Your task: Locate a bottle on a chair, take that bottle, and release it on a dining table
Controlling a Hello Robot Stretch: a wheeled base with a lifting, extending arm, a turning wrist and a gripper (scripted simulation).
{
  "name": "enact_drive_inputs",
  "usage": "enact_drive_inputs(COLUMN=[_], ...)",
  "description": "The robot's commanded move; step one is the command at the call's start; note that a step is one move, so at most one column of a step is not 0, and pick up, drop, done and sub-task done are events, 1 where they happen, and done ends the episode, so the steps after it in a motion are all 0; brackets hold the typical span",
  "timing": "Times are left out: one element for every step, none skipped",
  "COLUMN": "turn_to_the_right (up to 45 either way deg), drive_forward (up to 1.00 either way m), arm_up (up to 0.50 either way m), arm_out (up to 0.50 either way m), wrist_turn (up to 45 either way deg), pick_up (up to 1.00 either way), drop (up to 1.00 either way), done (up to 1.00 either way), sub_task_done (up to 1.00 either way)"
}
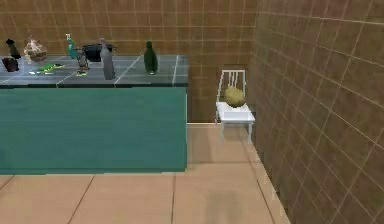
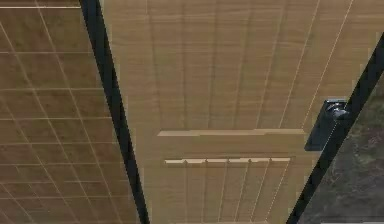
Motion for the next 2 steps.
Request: enact_drive_inputs(turn_to_the_right=[0.0,45.0], drive_forward=[0.90,0.00], arm_up=[0.00,0.00], arm_out=[0.00,0.00], wrist_turn=[0.0,0.0], pick_up=[0.00,0.00], drop=[0.00,0.00], done=[0.00,0.00], sub_task_done=[0.00,0.00])
